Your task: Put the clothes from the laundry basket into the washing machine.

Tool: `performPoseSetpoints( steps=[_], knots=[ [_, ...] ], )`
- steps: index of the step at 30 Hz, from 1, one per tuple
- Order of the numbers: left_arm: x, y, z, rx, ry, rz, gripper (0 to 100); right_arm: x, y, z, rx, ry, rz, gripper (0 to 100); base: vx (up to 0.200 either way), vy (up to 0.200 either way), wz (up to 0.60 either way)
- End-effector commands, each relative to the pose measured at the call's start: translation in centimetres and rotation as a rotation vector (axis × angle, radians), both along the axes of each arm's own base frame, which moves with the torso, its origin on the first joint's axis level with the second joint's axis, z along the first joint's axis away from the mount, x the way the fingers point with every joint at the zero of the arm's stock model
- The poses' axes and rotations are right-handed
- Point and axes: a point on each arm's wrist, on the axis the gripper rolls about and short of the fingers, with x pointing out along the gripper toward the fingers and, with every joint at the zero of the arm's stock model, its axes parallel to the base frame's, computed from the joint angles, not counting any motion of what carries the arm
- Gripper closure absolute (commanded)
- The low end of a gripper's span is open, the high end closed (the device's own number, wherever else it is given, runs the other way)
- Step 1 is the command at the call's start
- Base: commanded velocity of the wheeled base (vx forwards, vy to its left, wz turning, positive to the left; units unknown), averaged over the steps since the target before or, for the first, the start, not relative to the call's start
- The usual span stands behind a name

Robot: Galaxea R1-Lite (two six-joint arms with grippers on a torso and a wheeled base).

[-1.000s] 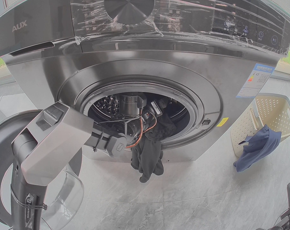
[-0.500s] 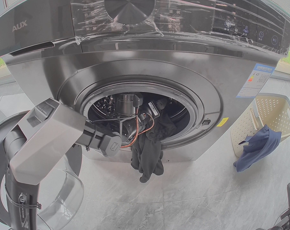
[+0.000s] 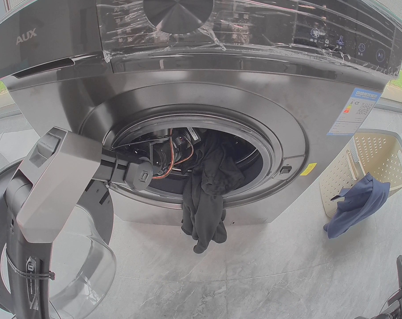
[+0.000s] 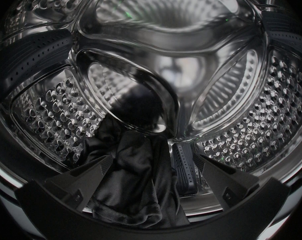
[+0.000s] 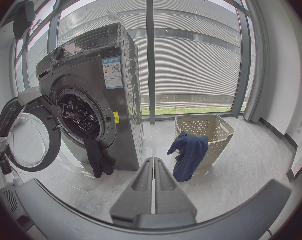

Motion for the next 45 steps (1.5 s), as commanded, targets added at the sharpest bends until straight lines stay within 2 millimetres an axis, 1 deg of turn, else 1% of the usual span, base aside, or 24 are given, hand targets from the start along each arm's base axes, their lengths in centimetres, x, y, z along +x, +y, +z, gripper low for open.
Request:
performPoseSetpoints(
  steps=[1, 3, 4, 5, 7, 11, 12, 13, 17, 20, 21, 24, 29, 33, 35, 36, 37, 41, 45],
  knots=[
    [-1.6, -0.5, -4.5, 0.093, 0.048, -0.052, 0, 0.0, 0.0, -0.7, -0.025, 0.022, -0.006, 100, 0.000, 0.000, 0.00],
    [-2.1, -0.8, -4.9, 0.107, 0.057, -0.063, 0, 0.0, 0.0, -0.7, -0.025, 0.022, -0.006, 100, 0.000, 0.000, 0.00],
    [-2.7, -1.5, -5.1, 0.115, 0.061, -0.086, 0, 0.0, 0.0, -0.7, -0.025, 0.022, -0.006, 100, 0.000, 0.000, 0.00],
    [-2.8, -1.6, -5.1, 0.118, 0.063, -0.089, 0, 0.0, 0.0, -0.7, -0.025, 0.022, -0.006, 100, 0.000, 0.000, 0.00],
    [-3.5, -2.5, -5.3, 0.138, 0.063, -0.120, 0, 0.0, 0.0, -0.7, -0.025, 0.020, -0.007, 100, 0.000, 0.000, 0.00],
    [-4.5, -3.9, -6.5, 0.214, 0.053, -0.170, 0, 0.0, 0.0, -0.7, -0.025, 0.022, -0.006, 100, 0.000, 0.000, 0.00],
    [-4.5, -3.9, -6.5, 0.214, 0.053, -0.170, 0, 0.0, 0.0, -0.7, -0.025, 0.022, -0.006, 100, 0.000, 0.000, 0.00],
    [-4.7, -4.7, -7.2, 0.223, 0.042, -0.187, 0, 0.0, 0.0, -0.7, -0.025, 0.022, -0.006, 100, 0.000, 0.000, 0.00],
    [-4.5, -5.4, -7.4, 0.222, 0.025, -0.194, 0, 0.0, 0.0, -0.7, -0.025, 0.022, -0.006, 100, 0.000, 0.000, 0.00],
    [-3.5, -5.5, -9.1, 0.274, 0.010, -0.183, 0, 0.0, 0.0, -0.7, -0.025, 0.022, -0.006, 100, 0.000, 0.000, 0.00],
    [-3.2, -5.5, -9.4, 0.298, 0.000, -0.184, 100, 0.0, 0.0, -0.7, -0.025, 0.022, -0.006, 100, 0.000, 0.000, 0.00],
    [-2.6, -5.2, -9.4, 0.309, -0.010, -0.172, 100, 0.0, 0.0, -0.7, -0.025, 0.020, -0.007, 100, 0.000, 0.000, 0.00],
    [-2.3, -5.0, -8.4, 0.300, -0.033, -0.158, 100, 0.0, 0.0, -0.7, -0.020, 0.020, -0.006, 100, 0.000, 0.000, 0.00],
    [-1.4, -5.1, -6.1, 0.264, -0.097, -0.126, 100, 0.0, 0.0, -0.7, -0.025, 0.022, -0.006, 100, 0.000, 0.000, 0.00],
    [-0.3, -4.8, -4.5, 0.236, -0.151, -0.081, 100, 0.0, 0.0, -0.7, -0.025, 0.020, -0.007, 100, 0.000, 0.000, 0.00],
    [-0.2, -4.9, -4.2, 0.231, -0.160, -0.076, 100, 0.0, 0.0, -0.7, -0.025, 0.022, -0.006, 100, 0.000, 0.000, 0.00],
    [0.7, -5.1, -3.3, 0.207, -0.205, -0.046, 100, 0.0, 0.0, -0.7, -0.025, 0.022, -0.006, 100, 0.000, 0.000, 0.00],
    [2.1, -5.2, -2.4, 0.170, -0.269, -0.009, 100, 0.0, 0.0, -0.7, -0.025, 0.022, -0.006, 100, 0.000, 0.000, 0.00],
    [2.7, -5.0, -2.4, 0.165, -0.282, 0.001, 100, 0.0, 0.0, -0.7, -0.025, 0.022, -0.006, 100, 0.000, 0.000, 0.00]
  ],
)
